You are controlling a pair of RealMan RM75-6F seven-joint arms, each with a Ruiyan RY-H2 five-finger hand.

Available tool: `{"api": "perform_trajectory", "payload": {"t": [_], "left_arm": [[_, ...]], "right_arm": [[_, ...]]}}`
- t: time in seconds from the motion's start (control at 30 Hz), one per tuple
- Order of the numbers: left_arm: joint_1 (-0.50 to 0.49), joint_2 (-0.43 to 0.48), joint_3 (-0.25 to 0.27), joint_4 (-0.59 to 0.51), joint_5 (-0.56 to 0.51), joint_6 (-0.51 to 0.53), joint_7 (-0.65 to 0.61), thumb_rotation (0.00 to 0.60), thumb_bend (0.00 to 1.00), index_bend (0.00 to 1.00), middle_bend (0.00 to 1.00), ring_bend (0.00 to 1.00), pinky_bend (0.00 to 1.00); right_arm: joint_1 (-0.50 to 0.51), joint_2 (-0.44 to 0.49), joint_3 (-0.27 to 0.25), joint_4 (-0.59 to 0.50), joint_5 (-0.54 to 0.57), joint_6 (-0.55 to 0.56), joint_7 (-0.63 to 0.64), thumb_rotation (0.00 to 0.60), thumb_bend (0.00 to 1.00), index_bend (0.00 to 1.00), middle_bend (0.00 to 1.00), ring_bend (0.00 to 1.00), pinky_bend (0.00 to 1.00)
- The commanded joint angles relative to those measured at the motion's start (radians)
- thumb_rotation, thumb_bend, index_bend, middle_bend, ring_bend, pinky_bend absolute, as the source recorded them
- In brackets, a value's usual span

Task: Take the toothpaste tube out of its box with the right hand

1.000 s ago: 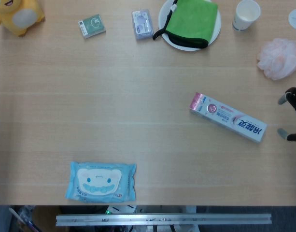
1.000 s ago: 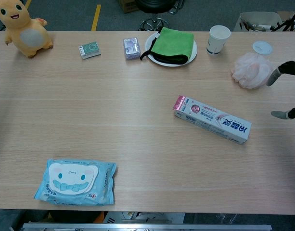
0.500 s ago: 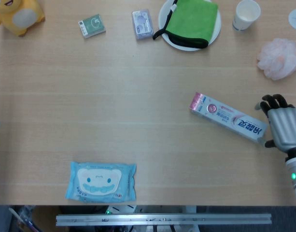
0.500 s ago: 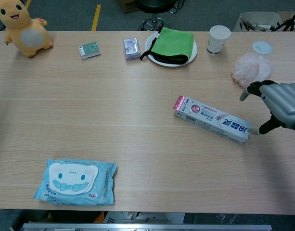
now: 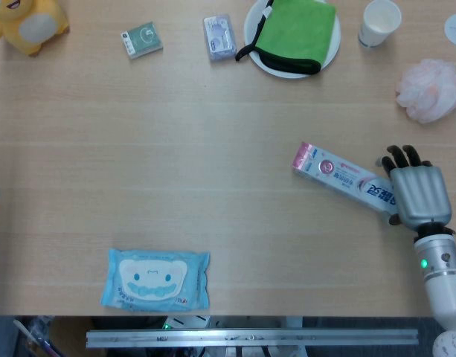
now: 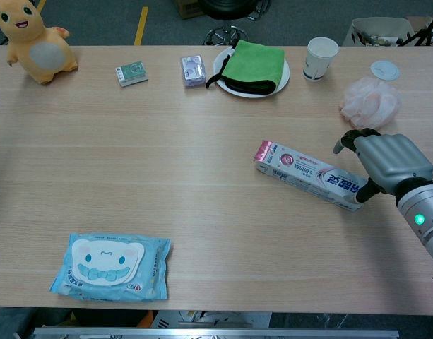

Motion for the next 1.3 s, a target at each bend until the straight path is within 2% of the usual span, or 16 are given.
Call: {"api": "perform_trajectory", "payload": {"t": [0.03,0.4,0.73,0.97,1.3], "left_arm": [[0.001,-0.001,0.001,0.002,0.001,0.0,-0.003,0.527,0.25,0.07,0.0,0.09,0.27],[0.008,-0.006,0.005,0.014,0.001,-0.002,-0.021,0.525,0.25,0.07,0.0,0.1,0.27],[0.017,-0.019,0.008,0.041,-0.004,-0.002,-0.049,0.528,0.25,0.07,0.0,0.09,0.27],[0.021,-0.022,0.008,0.047,-0.004,0.0,-0.056,0.525,0.25,0.07,0.0,0.09,0.27],[0.022,-0.024,0.007,0.047,-0.002,-0.001,-0.057,0.526,0.25,0.07,0.0,0.09,0.27]], "right_arm": [[0.005,-0.027,0.004,0.018,0.02,0.016,-0.013,0.6,0.0,0.27,0.16,0.12,0.39],[0.024,-0.121,0.018,0.099,0.088,0.03,-0.034,0.6,0.0,0.27,0.16,0.12,0.39],[0.043,-0.164,0.027,0.161,0.126,0.013,-0.025,0.6,0.0,0.27,0.17,0.12,0.39],[0.046,-0.185,0.029,0.195,0.117,0.013,0.006,0.6,0.0,0.27,0.27,0.19,0.48],[0.05,-0.196,0.024,0.217,0.123,0.01,0.013,0.6,0.1,0.29,0.38,0.3,0.59]]}}
